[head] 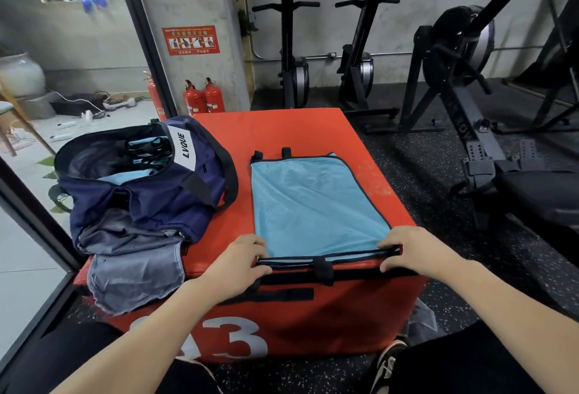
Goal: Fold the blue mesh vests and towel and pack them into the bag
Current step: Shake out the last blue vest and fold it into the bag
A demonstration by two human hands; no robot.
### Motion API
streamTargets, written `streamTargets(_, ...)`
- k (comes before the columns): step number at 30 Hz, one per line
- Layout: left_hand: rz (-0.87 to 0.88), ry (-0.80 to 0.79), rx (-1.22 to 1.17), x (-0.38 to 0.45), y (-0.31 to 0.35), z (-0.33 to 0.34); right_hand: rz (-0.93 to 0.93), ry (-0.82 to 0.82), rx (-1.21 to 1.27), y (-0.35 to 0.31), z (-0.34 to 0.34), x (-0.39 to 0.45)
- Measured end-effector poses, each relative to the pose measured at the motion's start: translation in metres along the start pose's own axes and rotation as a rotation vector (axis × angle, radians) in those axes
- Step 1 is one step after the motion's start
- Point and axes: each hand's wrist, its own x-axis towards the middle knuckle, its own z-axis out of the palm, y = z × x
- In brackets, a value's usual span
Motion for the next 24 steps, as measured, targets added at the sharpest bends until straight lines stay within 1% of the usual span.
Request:
streamTargets(3, 0.04, -0.035, 0.002, -0.011, 0.0, -0.004, -0.053, 0.01, -0.107, -0.004, 0.009, -0.006)
streamTargets(6, -0.011, -0.011, -0.057, -0.02, 0.004, -0.011, -0.084, 0.053, -0.068, -0.008, 0.01, -0.015)
streamTargets(8, -0.043, 0.0, -0.102, -0.023, 0.004, -0.014, -0.06, 0.048, 0.019, -0.009, 0.012, -0.018)
streamTargets(13, -0.094, -0.014, -0.268, -0.026, 0.011, -0.039, 0.099, 0.011, 0.489, -0.022, -0.001, -0.018)
streamTargets(15, -0.135, -0.03, -0.362, -0.023, 0.013, -0.049, 0.142, -0.005, 0.556, -0.026, -0.012, -0.017)
streamTargets(18, -0.171, -0.012, -0.518, -0.014, 0.009, -0.06, 0.098, 0.002, 0.627, -0.029, -0.026, -0.01)
streamTargets(22, -0.213, 0.057, -0.604, 0.004, 0.001, -0.068, 0.117, 0.044, 0.674, -0.032, -0.037, 0.01)
streamTargets(24, -0.223, 0.054, -0.652, 0.017, 0.0, -0.069, 0.133, 0.059, 0.686, -0.03, -0.038, 0.023)
